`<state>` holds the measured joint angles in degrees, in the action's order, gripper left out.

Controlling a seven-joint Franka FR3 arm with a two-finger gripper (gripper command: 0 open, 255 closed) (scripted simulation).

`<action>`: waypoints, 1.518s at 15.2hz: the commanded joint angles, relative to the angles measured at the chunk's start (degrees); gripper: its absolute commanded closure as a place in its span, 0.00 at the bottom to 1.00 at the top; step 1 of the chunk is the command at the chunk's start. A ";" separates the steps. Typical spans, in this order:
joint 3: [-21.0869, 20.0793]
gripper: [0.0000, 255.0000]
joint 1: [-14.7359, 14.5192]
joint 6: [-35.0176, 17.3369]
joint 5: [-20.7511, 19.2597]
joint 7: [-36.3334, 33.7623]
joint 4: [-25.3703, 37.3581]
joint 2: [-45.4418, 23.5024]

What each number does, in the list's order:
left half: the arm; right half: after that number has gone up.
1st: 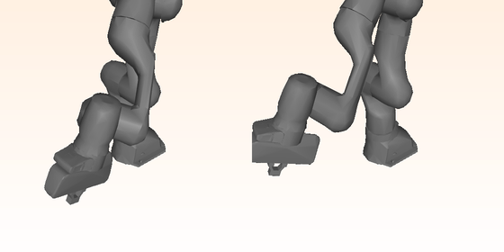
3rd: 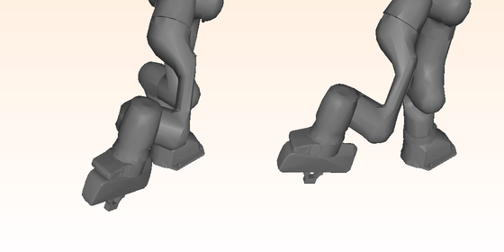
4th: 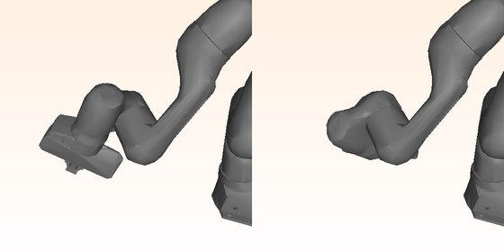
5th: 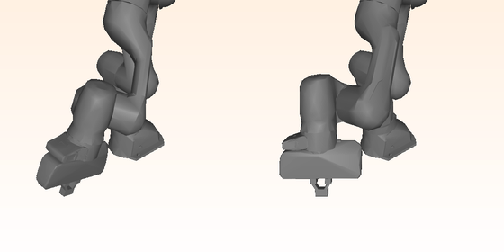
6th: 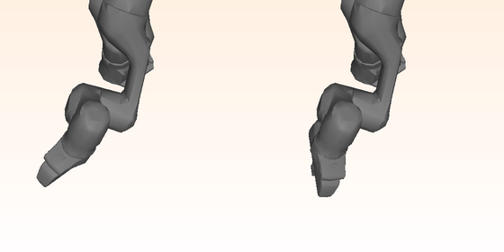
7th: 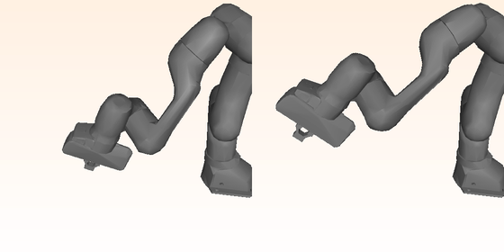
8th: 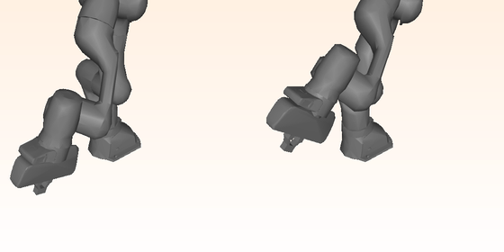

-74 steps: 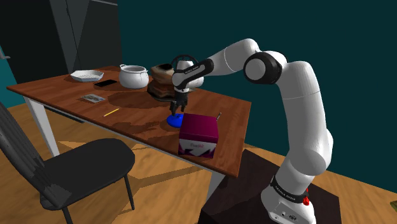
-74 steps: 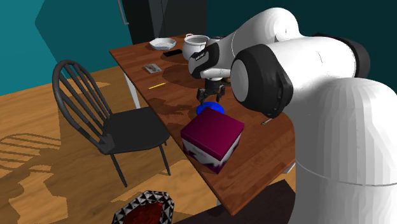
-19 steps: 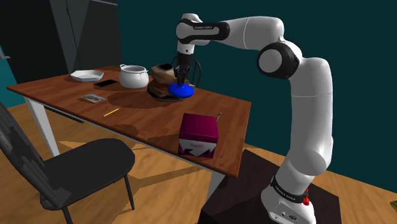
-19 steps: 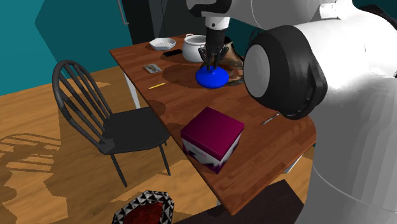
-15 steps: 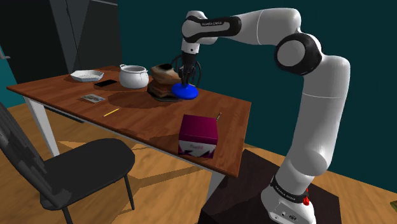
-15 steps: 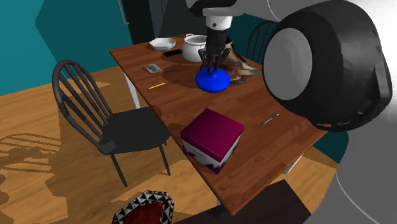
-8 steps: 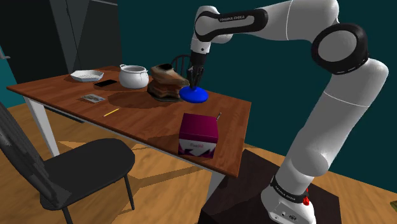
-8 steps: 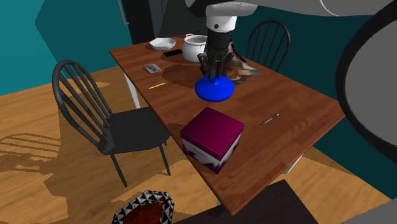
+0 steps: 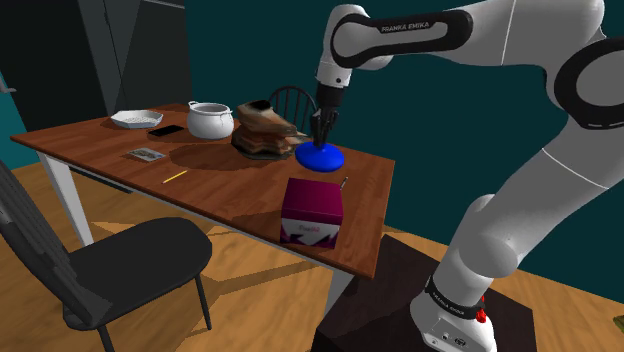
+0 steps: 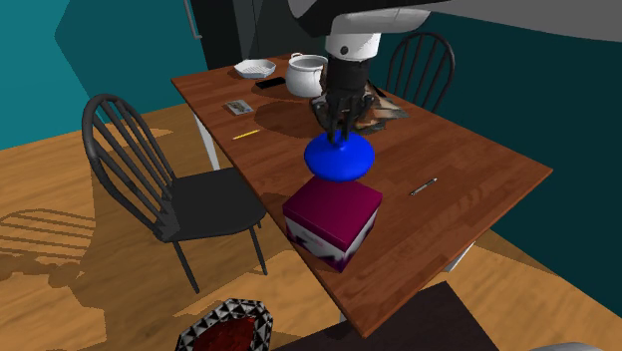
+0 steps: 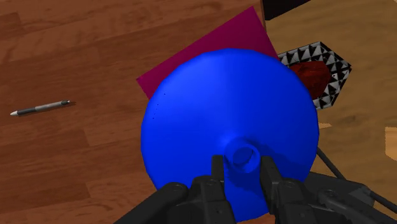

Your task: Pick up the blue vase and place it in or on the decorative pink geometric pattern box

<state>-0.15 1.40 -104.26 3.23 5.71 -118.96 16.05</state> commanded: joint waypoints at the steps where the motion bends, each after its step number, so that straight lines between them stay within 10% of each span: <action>1: -0.15 1.00 -0.09 -1.23 0.06 -0.16 -1.55 0.33; 23: -0.24 1.00 -0.18 -15.84 0.44 0.61 -13.33 -2.52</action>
<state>-0.40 1.21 -120.01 3.66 6.29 -132.23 13.53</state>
